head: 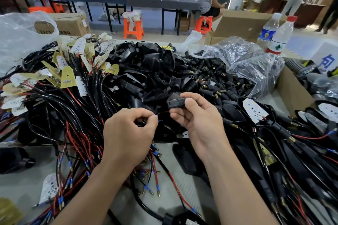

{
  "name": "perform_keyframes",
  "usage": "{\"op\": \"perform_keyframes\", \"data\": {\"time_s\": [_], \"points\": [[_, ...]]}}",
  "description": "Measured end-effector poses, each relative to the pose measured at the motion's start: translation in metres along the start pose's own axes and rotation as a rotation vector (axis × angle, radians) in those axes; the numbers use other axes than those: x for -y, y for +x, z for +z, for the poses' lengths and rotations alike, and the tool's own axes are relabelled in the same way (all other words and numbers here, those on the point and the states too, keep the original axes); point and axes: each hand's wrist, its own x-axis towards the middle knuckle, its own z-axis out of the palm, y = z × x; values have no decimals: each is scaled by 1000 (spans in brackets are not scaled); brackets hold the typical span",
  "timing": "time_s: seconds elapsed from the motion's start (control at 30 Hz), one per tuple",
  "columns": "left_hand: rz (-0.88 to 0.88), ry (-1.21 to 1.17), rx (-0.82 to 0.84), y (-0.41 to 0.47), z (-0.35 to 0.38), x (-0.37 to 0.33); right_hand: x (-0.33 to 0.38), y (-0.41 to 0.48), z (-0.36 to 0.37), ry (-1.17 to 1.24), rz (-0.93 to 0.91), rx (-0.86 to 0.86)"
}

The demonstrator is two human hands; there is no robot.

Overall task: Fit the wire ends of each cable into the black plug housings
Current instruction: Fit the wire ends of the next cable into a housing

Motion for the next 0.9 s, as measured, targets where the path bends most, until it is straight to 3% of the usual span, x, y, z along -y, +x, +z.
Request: {"op": "perform_keyframes", "data": {"time_s": [0.17, 0.37, 0.67, 0.8, 0.9], "points": [[86, 101, 40, 0, -4, -2, -1, -1, 1, -84, -43, -16], [249, 487, 89, 5, -11, 5, 1, -1, 0, -111, -48, -41], [211, 547, 152, 8, -11, 13, 0, -2, 0, -142, -35, -40], [188, 407, 24, 3, -5, 6, 1, -4, 3, -154, -32, -51], [105, 293, 60, 5, -5, 4, 0, -5, 5, -170, -27, -60]]}}
